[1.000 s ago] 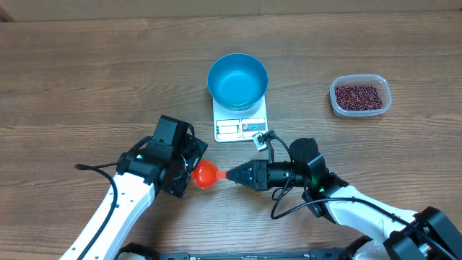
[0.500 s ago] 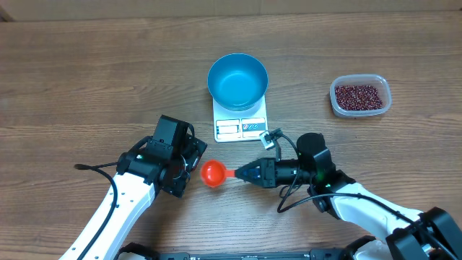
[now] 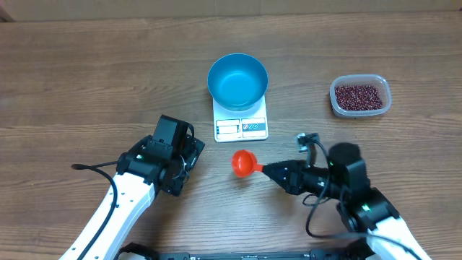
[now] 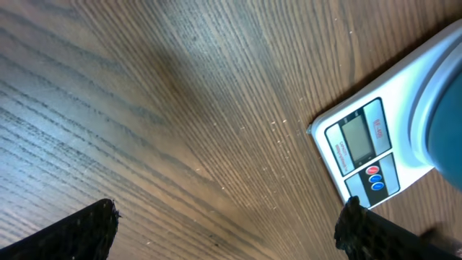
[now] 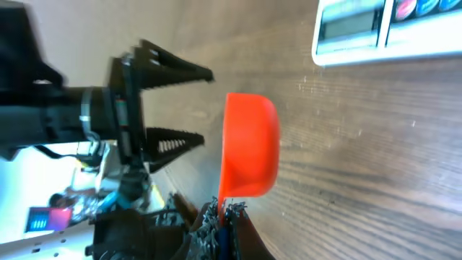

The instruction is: Scoop item into bowl and weigh 150g on scale

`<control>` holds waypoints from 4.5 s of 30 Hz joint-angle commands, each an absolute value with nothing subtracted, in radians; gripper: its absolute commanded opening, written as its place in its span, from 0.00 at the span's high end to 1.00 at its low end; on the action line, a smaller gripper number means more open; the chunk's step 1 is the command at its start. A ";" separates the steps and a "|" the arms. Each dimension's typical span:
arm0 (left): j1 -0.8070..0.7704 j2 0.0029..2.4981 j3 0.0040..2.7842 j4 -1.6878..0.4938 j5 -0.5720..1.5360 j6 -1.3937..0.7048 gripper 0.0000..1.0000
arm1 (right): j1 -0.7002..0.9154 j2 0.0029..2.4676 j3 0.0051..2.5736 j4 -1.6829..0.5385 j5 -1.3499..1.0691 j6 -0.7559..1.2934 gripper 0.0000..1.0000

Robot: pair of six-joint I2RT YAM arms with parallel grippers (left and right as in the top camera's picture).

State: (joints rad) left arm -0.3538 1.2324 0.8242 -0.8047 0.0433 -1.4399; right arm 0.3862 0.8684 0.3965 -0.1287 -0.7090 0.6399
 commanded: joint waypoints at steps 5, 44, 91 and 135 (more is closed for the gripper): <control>-0.354 1.223 0.834 -0.807 0.014 -1.436 0.00 | 0.339 0.562 0.406 -0.167 -0.666 0.689 0.96; -0.371 1.223 0.834 -0.586 0.168 -1.142 0.96 | 0.173 0.508 0.741 -0.706 -0.150 0.480 0.96; -0.758 1.493 0.834 -0.105 -0.125 0.118 0.96 | 0.173 0.508 0.741 -0.744 -0.041 0.481 0.96; -0.661 1.711 0.834 0.085 -0.037 0.249 0.96 | 0.173 0.508 0.740 -0.759 -0.016 0.481 0.96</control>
State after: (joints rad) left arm -0.6632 1.6783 0.8238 0.0765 -0.0696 0.1825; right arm 0.1772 0.5133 0.7181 -0.7597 -0.0326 0.4923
